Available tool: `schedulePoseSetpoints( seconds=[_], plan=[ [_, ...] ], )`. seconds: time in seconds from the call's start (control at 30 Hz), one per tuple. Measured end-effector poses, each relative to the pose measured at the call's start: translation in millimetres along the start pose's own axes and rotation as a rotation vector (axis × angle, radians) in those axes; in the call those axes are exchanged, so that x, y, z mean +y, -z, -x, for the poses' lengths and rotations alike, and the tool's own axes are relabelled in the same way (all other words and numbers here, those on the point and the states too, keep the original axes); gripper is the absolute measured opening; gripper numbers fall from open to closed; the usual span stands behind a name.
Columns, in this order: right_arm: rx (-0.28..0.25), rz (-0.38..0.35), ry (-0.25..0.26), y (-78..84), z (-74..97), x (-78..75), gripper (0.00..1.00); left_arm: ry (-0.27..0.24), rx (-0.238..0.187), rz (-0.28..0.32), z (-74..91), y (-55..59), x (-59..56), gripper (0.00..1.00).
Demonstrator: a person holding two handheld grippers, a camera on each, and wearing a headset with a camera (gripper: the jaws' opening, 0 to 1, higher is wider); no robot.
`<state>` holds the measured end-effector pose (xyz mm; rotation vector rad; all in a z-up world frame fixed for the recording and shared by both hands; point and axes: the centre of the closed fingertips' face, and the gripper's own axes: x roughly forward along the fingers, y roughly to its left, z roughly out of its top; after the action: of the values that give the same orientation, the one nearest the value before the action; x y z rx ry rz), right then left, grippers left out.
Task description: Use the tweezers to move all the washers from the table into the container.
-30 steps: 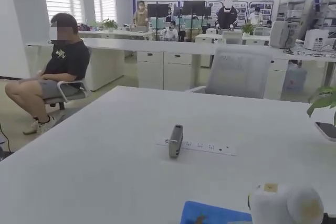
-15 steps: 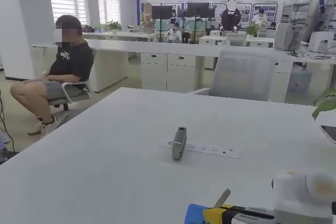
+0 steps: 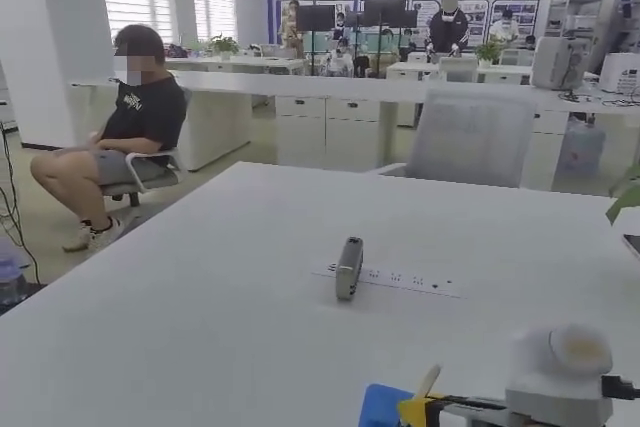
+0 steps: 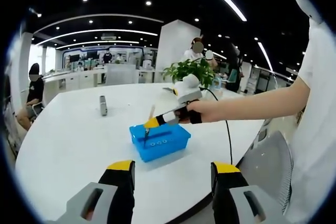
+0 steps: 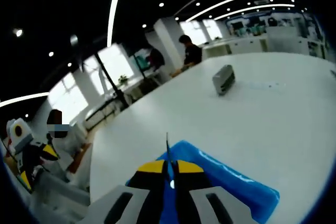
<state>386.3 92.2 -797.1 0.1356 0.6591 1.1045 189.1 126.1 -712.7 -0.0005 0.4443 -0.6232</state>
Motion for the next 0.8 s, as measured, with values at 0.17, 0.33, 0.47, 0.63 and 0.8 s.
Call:
schedulePoseSetpoints(
  seconds=[0.17,0.33,0.47,0.63,0.8],
  plan=[
    [0.012,0.016,0.013,4.5,-2.4,-7.0,0.03,-0.004,0.005,0.002,1.3,1.2,1.1,0.58],
    [0.016,0.048,0.03,4.7,-3.0,-10.9,0.03,0.0,0.012,0.001,0.5,3.3,0.0,0.57],
    [0.002,0.046,0.035,-0.1,-0.7,-12.8,0.04,0.003,0.006,0.001,-1.3,1.0,-0.4,0.57],
    [-0.07,0.021,0.013,-11.9,14.9,3.9,0.04,0.007,0.002,0.007,-3.0,-0.3,-0.5,0.57],
    [-0.126,0.014,-0.017,-16.9,36.3,25.2,0.04,0.021,0.005,0.017,-5.4,1.2,-3.2,0.54]
  ],
)
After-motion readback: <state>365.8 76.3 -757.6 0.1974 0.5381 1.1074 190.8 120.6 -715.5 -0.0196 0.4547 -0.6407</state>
